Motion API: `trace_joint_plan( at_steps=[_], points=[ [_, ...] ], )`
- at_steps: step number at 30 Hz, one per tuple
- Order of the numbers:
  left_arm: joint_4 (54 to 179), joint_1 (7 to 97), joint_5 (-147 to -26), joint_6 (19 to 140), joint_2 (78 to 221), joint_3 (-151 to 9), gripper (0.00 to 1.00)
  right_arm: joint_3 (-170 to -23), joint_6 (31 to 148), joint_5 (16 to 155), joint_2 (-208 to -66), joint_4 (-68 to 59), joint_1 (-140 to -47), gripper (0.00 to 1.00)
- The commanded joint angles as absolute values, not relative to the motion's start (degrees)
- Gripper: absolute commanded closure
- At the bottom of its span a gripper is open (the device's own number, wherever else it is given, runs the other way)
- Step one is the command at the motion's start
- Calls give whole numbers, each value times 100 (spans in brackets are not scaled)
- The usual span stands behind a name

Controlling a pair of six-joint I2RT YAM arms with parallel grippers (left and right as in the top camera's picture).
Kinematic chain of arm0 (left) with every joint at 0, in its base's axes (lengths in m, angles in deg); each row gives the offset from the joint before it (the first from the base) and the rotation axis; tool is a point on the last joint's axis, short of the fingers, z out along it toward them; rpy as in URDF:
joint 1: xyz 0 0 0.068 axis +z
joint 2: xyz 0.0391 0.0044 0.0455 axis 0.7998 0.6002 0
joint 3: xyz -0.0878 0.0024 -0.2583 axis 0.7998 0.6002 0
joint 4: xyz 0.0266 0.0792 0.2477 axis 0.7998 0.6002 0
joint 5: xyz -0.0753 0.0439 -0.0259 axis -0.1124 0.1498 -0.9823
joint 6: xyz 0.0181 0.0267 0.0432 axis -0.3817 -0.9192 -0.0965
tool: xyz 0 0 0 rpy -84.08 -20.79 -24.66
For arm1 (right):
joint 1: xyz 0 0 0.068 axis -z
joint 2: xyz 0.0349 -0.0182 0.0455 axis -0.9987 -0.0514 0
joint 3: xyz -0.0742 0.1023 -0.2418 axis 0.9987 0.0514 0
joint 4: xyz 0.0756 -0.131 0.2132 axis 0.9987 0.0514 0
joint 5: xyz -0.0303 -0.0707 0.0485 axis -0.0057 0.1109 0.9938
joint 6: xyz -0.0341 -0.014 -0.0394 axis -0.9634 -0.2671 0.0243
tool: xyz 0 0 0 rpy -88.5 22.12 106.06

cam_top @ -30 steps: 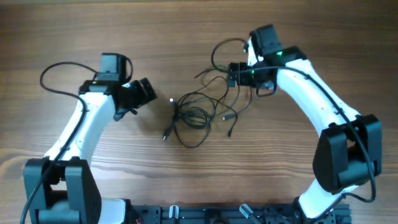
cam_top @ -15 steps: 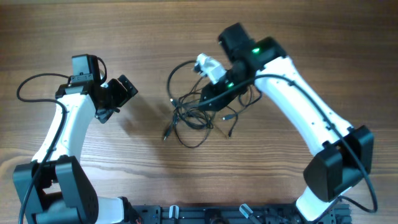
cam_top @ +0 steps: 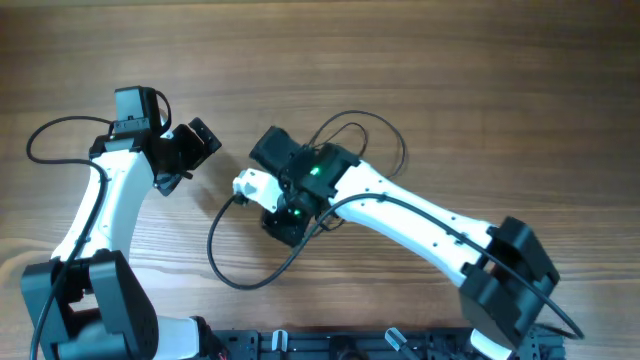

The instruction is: Untangle cables

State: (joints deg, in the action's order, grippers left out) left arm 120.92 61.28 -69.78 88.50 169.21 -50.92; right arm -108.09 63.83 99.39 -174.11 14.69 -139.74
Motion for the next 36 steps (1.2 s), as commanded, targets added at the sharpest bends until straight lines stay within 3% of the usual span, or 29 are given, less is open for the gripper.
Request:
trace_joint_plan(
  at_steps=[1, 6, 20, 30, 35, 36],
  points=[
    [12079, 6150, -7028, 8902, 16973, -5086, 0, -10715, 6532, 8748, -18115, 1469, -13889, 96],
    [12079, 6150, -7028, 8902, 16973, -5088, 0, -10715, 6676, 7697, -18574, 1069, -13552, 95],
    [12074, 6150, -7028, 8900, 16973, -5088, 0, -10715, 6540, 7937, -18603, 678, -13305, 83],
    [12125, 6150, -7030, 8869, 16973, -5086, 0, -10715, 6632, 8106, -18819, 160, -13305, 58],
    [12147, 6150, -7030, 8861, 16973, -5086, 0, -10715, 6779, 8058, -18876, -28, -13305, 58],
    [12164, 6150, -7032, 8859, 16973, -5086, 0, -10715, 6890, 8060, -18876, -80, -13305, 66]
  ],
)
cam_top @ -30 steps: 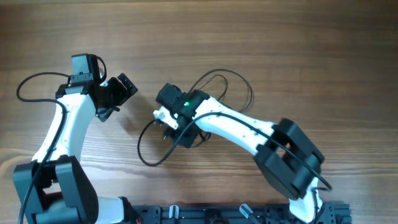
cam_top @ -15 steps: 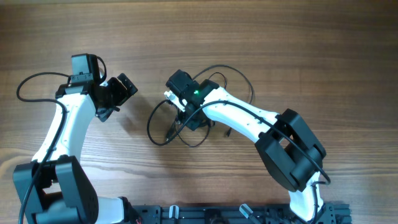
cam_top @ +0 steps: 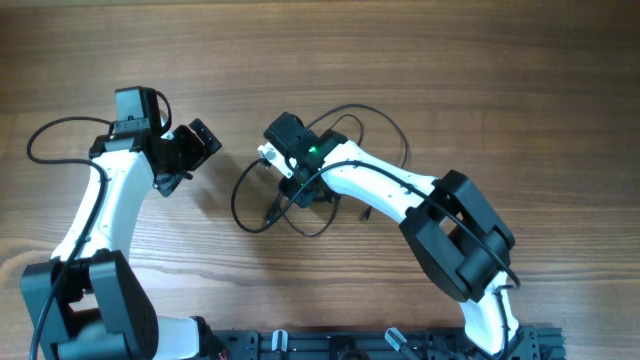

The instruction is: Untangle cables

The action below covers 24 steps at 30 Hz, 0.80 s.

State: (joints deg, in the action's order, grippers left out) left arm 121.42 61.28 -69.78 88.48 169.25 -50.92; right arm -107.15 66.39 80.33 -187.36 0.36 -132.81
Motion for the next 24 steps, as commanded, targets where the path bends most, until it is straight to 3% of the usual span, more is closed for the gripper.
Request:
trace_joint_plan(
  at_steps=[1, 3, 4, 6, 13, 19, 24],
  points=[
    [12184, 6150, -7032, 8859, 16973, -5086, 0, -10715, 7019, 8060, -18876, -117, -13305, 73],
    [12192, 6150, -7240, 8553, 16973, -5086, 0, -10719, 7375, 8062, -18874, -200, -13281, 94],
    [12160, 6150, -7660, 8209, 16973, -5088, 1, -10767, 7620, 8095, -18854, -146, -13249, 96],
    [12131, 6150, -8258, 7798, 16967, -5088, 5, -10900, 7885, 8361, -18780, -17, -13168, 96],
    [11653, 6160, -11965, 6109, 16965, -5088, 6, -11206, 9109, 11209, -17966, -238, -12256, 96],
    [11510, 6254, -12453, 6830, 16967, -5088, 8, -11204, 9399, 14094, -17914, -810, -11537, 96],
    [11508, 6241, -12448, 7857, 16967, -5088, 18, -11198, 9170, 14558, -17916, -906, -11382, 96]
  ],
)
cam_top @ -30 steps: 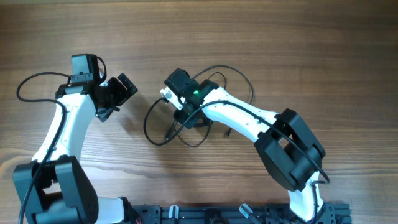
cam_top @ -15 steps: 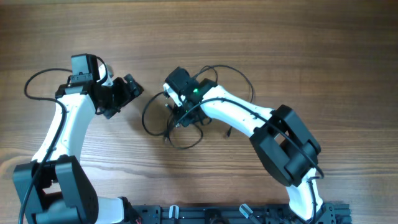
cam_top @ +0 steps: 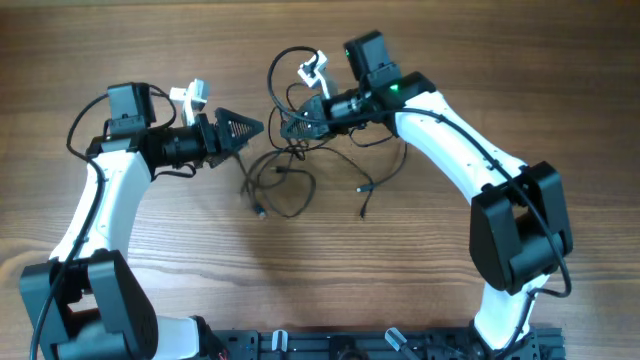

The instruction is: Untangle cables

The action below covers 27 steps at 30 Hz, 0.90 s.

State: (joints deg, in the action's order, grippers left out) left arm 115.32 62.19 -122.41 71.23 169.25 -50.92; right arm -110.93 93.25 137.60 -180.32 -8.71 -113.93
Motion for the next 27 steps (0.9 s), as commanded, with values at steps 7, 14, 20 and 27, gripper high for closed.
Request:
trace_joint_plan(
  at_steps=[7, 14, 20, 27],
  points=[
    [11508, 6047, -12455, 9768, 16967, -5088, 28, -11196, 8138, 15609, -17916, -895, -11386, 96],
    [10933, 5516, -12453, 10568, 16967, -5088, 34, -11189, 7690, 15605, -17921, -688, -11386, 96],
    [10409, 5347, -12241, 11007, 16967, -5088, 62, -11189, 7688, 15605, -17921, -688, -11386, 96],
    [10415, 5295, -12232, 11003, 16969, -5088, 96, -11189, 7666, 15513, -17923, -688, -11384, 85]
  ],
)
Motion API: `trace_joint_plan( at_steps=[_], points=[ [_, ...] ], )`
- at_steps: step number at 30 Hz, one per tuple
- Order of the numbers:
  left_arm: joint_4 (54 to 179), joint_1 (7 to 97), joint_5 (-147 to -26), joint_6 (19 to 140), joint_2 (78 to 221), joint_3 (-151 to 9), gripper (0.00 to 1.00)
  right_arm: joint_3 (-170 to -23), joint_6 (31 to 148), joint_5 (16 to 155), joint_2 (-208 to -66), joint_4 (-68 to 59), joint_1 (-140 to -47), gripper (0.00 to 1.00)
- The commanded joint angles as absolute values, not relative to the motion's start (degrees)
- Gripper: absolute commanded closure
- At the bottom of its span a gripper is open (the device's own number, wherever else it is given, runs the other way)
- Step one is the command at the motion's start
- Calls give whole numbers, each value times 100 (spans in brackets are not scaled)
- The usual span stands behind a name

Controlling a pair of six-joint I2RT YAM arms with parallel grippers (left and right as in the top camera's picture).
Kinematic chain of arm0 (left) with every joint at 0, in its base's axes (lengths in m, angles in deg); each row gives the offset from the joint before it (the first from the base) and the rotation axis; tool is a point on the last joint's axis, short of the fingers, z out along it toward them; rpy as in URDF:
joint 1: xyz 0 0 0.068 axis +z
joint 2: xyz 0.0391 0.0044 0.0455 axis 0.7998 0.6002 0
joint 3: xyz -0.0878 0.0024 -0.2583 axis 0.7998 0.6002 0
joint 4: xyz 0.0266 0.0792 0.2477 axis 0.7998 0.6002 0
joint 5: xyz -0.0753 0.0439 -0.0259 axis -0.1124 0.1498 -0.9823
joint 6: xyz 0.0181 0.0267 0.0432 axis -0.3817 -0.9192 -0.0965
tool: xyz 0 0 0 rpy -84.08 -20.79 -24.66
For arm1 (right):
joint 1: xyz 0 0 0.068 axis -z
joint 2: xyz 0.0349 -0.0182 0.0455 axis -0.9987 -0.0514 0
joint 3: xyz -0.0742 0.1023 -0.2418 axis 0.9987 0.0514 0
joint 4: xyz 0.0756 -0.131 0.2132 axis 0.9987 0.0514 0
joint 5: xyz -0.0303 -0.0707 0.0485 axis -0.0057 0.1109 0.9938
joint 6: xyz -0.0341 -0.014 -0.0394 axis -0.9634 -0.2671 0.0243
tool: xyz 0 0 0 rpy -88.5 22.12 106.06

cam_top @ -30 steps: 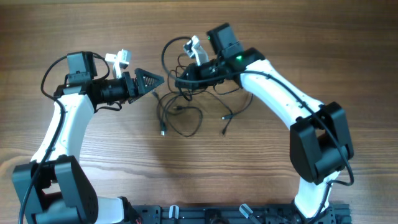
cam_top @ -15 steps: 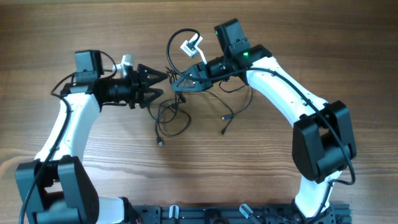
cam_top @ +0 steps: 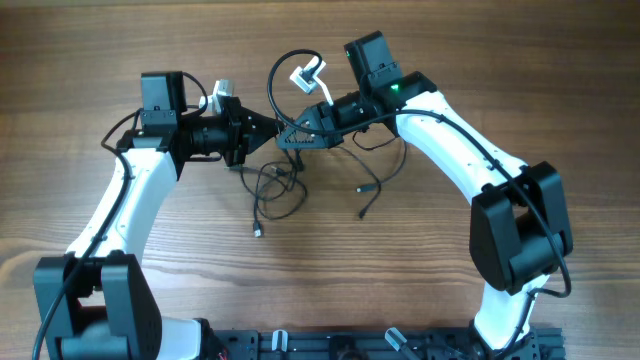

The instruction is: Untangle cables

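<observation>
A tangle of thin black cables (cam_top: 282, 185) lies mid-table, with loose ends at the lower left (cam_top: 258, 232) and lower right (cam_top: 362, 212). My right gripper (cam_top: 292, 138) points left above the tangle, shut on a black cable. That cable loops up to a white plug (cam_top: 306, 72) hanging free above the fingers. My left gripper (cam_top: 266, 128) points right, its tip almost touching the right gripper's tip at the raised strands. It is seen side-on, so its jaw gap is hidden.
Another black loop (cam_top: 392, 150) trails under the right forearm. The left arm's own black lead (cam_top: 112, 148) curls beside its elbow. A dark rail (cam_top: 350, 345) runs along the table's front edge between the two arm bases.
My left arm has moved right, bringing its gripper tip up to the right gripper. The right gripper has stayed put with the cable and white plug raised. The tangle below has shifted slightly.
First my right gripper was low at mid-table on the white plug's cable, with the left gripper idle at the left. The right gripper then sat slightly farther back, then raised at the far centre with strands hanging. The left gripper turned toward it and now meets it.
</observation>
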State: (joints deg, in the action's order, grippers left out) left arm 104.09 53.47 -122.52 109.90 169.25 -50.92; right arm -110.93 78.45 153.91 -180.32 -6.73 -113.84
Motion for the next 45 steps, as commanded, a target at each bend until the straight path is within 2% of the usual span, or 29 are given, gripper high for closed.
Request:
trace_joint_plan(
  at_steps=[1, 2, 10, 14, 17, 20, 25, 26, 27, 30, 32, 35, 38, 43, 45],
  points=[
    [10415, 5301, -12212, 11003, 16969, -5088, 96, -11189, 7670, 15314, -17923, -688, -11369, 76],
    [10420, 5308, -12103, 11003, 16969, -5088, 96, -11189, 7670, 15071, -17923, -686, -11310, 73],
    [10885, 5393, -11598, 11348, 16969, -5088, 96, -11189, 7537, 15058, -17925, -447, -11069, 67],
    [10892, 5391, -11614, 11346, 16969, -5088, 96, -11189, 7581, 15065, -17925, -375, -11072, 76],
    [10850, 5437, -11506, 11346, 16969, -5088, 96, -11189, 7574, 14556, -17925, -78, -11069, 74],
    [10920, 5450, -10822, 11274, 16969, -5088, 95, -11187, 7550, 13502, -17925, 619, -11083, 74],
    [11095, 5463, -9432, 11256, 16969, -5088, 91, -11141, 7190, 13205, -17925, 1869, -11087, 73],
    [11119, 5487, -9316, 11256, 16969, -5088, 89, -11115, 7192, 13076, -17925, 2046, -11087, 74],
    [11143, 5509, -9238, 11256, 16969, -5088, 82, -11088, 7187, 12997, -17925, 2228, -11087, 74],
    [11172, 5623, -9185, 10968, 16969, -5088, 44, -11075, 6617, 13281, -17925, 2794, -11163, 74],
    [11246, 5699, -9091, 10817, 16969, -5088, 41, -11075, 5815, 14195, -17925, 3037, -11373, 73],
    [11510, 5719, -8781, 10802, 16969, -5088, 40, -11075, 5653, 14462, -17925, 2890, -11918, 72],
    [11561, 5721, -8781, 10804, 16969, -5088, 40, -11075, 6276, 13944, -17925, 2455, -12401, 72],
    [11565, 5721, -8781, 10804, 16969, -5088, 40, -11073, 8676, 10643, -17936, 2130, -13211, 76],
    [11565, 5721, -8781, 10802, 16969, -5088, 39, -11027, 9227, 9839, -17936, 2206, -13378, 75]
  ],
)
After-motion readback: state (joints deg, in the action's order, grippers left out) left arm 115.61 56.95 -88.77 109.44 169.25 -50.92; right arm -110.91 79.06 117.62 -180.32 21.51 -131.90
